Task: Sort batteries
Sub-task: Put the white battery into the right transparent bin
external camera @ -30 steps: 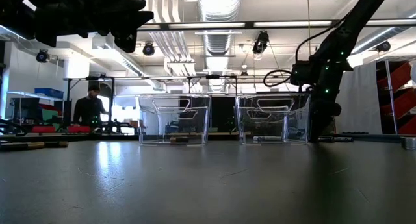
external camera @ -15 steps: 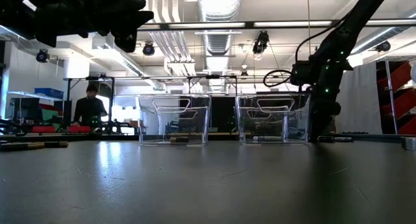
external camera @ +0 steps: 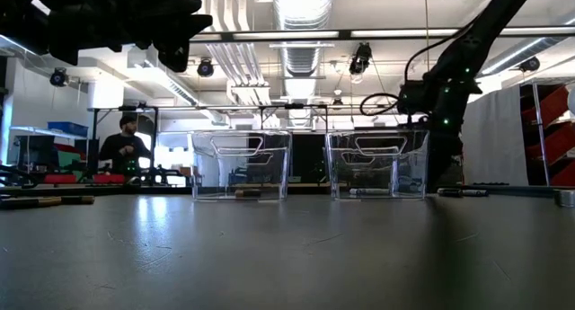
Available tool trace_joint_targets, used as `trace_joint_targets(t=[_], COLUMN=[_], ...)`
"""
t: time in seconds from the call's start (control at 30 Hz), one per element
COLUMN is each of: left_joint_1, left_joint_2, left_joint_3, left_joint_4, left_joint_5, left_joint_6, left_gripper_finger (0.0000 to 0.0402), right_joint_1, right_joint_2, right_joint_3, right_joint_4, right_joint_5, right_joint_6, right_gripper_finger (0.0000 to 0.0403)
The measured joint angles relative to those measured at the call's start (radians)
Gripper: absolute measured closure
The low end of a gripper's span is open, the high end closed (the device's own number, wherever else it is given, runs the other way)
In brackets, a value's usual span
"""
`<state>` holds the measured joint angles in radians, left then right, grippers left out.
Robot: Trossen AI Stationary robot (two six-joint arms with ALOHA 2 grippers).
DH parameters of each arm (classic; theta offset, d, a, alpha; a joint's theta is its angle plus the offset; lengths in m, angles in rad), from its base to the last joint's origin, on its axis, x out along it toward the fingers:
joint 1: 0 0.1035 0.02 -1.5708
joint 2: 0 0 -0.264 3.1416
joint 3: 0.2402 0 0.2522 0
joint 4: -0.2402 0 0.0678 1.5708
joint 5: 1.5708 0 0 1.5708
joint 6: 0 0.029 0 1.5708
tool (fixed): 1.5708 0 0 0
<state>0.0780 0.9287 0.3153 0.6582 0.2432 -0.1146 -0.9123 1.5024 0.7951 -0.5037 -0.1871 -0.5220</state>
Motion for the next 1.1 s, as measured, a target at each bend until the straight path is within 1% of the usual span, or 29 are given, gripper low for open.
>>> trace_joint_targets(t=[0.1,0.23,0.3,0.53,0.67,0.77,0.87,0.93,1.1], left_joint_1=[0.0,0.0,0.0,0.0,-0.001,-0.001,0.0,0.0,0.0], left_joint_2=[0.0,0.0,0.0,0.0,0.0,0.0,0.0,0.0,0.0], left_joint_3=[0.0,0.0,0.0,0.0,0.0,0.0,0.0,0.0,0.0], left_joint_4=[0.0,0.0,0.0,0.0,0.0,0.0,0.0,0.0,0.0], left_joint_5=[0.0,0.0,0.0,0.004,0.004,0.004,0.004,0.004,0.004], left_joint_6=[0.0,0.0,0.0,0.0,0.0,0.003,0.004,0.004,0.005], left_gripper_finger=[0.029,0.029,0.029,0.029,0.029,0.029,0.029,0.029,0.029], right_joint_1=[0.0,0.0,-0.001,0.002,0.035,0.087,0.153,0.205,0.305], right_joint_2=[-0.001,-0.001,-0.001,-0.005,-0.011,-0.02,-0.03,-0.03,-0.001], right_joint_3=[0.026,0.076,0.107,0.232,0.311,0.365,0.403,0.418,0.422], right_joint_4=[-0.008,-0.084,-0.13,-0.276,-0.388,-0.452,-0.465,-0.462,-0.412], right_joint_5=[0.026,0.154,0.195,0.246,0.338,0.39,0.397,0.383,0.271], right_joint_6=[0.023,0.038,0.054,0.091,0.097,0.115,0.131,0.127,0.098], right_gripper_finger=[0.0378,0.0378,0.0378,0.0378,0.0378,0.0379,0.0379,0.0379,0.0379])
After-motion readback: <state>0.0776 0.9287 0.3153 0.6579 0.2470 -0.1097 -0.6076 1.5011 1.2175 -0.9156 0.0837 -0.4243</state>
